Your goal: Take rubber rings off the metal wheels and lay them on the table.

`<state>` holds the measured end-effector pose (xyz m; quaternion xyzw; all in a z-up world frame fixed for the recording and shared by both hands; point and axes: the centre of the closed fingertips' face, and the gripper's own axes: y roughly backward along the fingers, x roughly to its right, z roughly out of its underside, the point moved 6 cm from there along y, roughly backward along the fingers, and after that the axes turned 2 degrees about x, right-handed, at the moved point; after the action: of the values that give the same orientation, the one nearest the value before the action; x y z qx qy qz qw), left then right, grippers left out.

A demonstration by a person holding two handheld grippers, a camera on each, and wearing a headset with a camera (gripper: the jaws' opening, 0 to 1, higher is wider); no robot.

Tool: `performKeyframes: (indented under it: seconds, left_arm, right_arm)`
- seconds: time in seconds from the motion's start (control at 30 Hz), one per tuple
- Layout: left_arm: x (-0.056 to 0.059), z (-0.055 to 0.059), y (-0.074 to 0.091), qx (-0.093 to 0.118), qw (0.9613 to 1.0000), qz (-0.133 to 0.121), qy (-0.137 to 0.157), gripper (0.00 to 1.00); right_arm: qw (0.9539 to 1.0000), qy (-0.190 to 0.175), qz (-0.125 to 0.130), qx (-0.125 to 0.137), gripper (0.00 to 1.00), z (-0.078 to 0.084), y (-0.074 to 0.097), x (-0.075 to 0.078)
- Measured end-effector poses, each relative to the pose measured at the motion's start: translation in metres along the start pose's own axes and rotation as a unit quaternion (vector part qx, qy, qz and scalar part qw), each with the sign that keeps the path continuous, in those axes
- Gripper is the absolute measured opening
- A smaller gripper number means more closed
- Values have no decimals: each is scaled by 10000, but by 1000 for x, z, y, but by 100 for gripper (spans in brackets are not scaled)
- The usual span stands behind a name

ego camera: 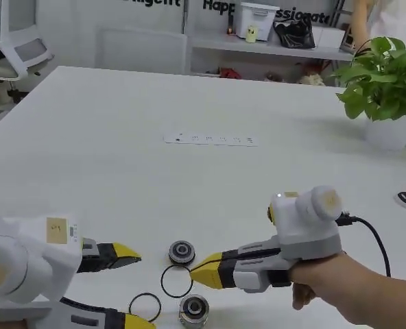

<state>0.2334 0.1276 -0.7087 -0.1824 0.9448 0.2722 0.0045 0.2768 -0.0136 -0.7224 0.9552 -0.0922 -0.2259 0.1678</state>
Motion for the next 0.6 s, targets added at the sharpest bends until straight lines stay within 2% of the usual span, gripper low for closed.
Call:
performKeyframes:
  seconds: [0.6]
  left_arm:
    - [-5,6,15,-13,9997,-229,90,60]
  right_arm:
    - [9999,63,5,-142,0,3,-14,-4]
